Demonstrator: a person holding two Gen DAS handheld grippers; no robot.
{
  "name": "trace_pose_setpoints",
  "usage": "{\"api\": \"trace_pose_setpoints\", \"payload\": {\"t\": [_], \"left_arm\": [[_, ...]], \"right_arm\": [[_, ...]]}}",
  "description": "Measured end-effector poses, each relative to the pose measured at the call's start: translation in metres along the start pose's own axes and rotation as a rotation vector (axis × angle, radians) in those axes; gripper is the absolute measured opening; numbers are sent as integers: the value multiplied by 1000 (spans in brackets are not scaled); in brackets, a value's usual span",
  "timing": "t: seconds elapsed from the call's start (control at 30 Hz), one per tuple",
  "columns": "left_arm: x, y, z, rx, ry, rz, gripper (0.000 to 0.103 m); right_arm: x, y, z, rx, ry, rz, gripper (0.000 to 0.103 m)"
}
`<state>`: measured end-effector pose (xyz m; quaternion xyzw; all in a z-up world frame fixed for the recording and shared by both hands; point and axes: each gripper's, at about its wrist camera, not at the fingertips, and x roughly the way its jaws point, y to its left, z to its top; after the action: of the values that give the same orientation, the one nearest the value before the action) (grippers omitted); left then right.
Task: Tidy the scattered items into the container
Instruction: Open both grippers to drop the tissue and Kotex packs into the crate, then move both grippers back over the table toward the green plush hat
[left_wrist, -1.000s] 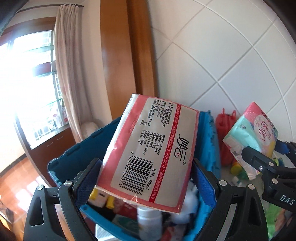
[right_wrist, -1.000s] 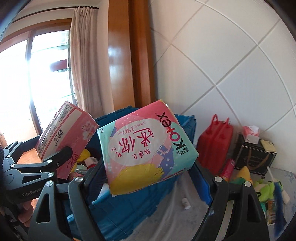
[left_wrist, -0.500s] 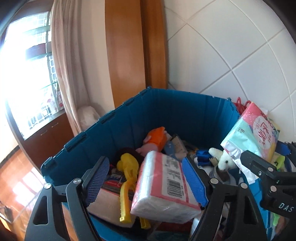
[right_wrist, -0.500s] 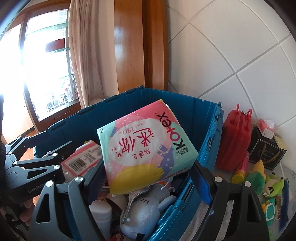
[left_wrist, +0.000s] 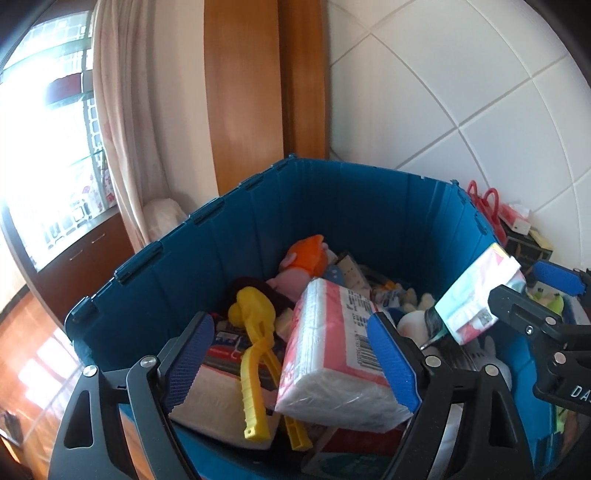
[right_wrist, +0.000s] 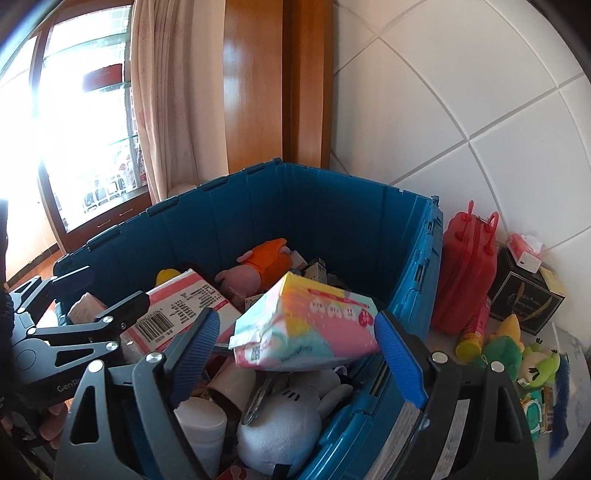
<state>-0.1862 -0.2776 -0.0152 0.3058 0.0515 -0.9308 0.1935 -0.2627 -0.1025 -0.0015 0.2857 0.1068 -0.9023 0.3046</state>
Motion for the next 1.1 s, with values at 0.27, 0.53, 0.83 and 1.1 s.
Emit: {"api": "trace_pose_setpoints", "payload": {"t": [0.27,0.53,0.83,1.1], "left_arm": [[-14,-4,-10,5,-3,-6,93],[-33,-10,-23,15,-18,-32,98],[-45,-25,-26,35,-32,-53,98],[-59,-63,-27,78,-56,-93,98]], "right_arm": [[-19,-5,-15,12,-9,-9,103],[-39,-6,-30,-2,-8,-20,103],[-56,-12,-39,15,-21,-42,103],[-79,-40,-49,58,-42,-92,103]]}}
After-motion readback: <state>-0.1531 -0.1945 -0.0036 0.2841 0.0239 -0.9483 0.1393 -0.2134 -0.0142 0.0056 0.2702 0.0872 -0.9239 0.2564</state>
